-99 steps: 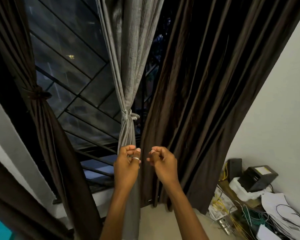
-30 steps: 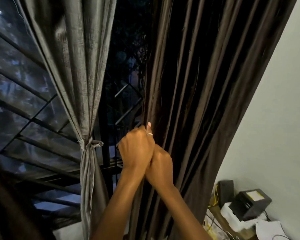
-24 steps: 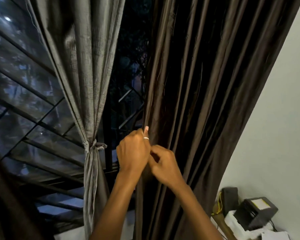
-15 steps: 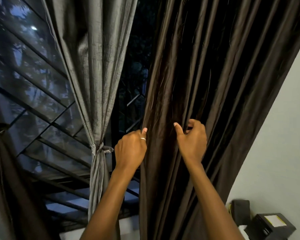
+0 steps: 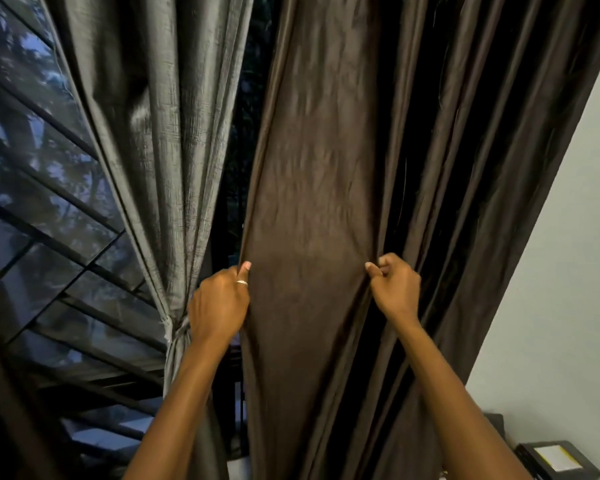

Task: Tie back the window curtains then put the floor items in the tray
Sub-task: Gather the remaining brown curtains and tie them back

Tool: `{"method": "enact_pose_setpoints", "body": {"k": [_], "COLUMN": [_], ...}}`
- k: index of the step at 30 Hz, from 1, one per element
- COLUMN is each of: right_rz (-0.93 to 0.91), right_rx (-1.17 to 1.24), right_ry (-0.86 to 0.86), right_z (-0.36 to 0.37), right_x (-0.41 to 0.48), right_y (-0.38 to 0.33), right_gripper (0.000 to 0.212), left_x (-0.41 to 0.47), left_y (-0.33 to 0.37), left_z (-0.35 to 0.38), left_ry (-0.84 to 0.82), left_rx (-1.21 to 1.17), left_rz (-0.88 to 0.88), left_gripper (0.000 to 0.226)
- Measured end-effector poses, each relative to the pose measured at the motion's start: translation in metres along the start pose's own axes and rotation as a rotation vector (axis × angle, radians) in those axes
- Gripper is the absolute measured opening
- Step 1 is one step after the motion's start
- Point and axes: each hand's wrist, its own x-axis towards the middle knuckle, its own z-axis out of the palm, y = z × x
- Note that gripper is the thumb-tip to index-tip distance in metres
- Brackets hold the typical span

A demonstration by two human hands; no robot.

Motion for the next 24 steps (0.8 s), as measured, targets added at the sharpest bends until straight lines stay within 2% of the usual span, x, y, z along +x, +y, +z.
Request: {"method": "enact_pose_setpoints", "body": {"k": [6,11,19,24], "right_rz": [0.031,-0.117,-0.282,-0.289], "right_rx": [0.006,0.074,0.231,0.255], "right_ry": [-0.004,0.044,-0.08,-0.142], "right_z": [-0.018,-0.021,0.011,0.024], "right_x": [-0.001,-0.05,-0.1,-0.106], "right_y": [0.005,-0.008,-0.058,-0.065], "right_gripper": [0.026,0.029,0.019,0.016], "left_x": [0.008,-0.001,-0.02,-0.02], "left_y": [-0.001,0.005,0.04,0.043], "left_z": [0.01,0.024,0.039,0.041], "left_ry": [0.025,0.062,-0.091,-0.136], "left_rx": [0.072,0.065,-0.05,-0.216], "left_rz": [0.09,0.038,0.136,0.126], "left_gripper": [0.048,0.045,0.042,0.039]}}
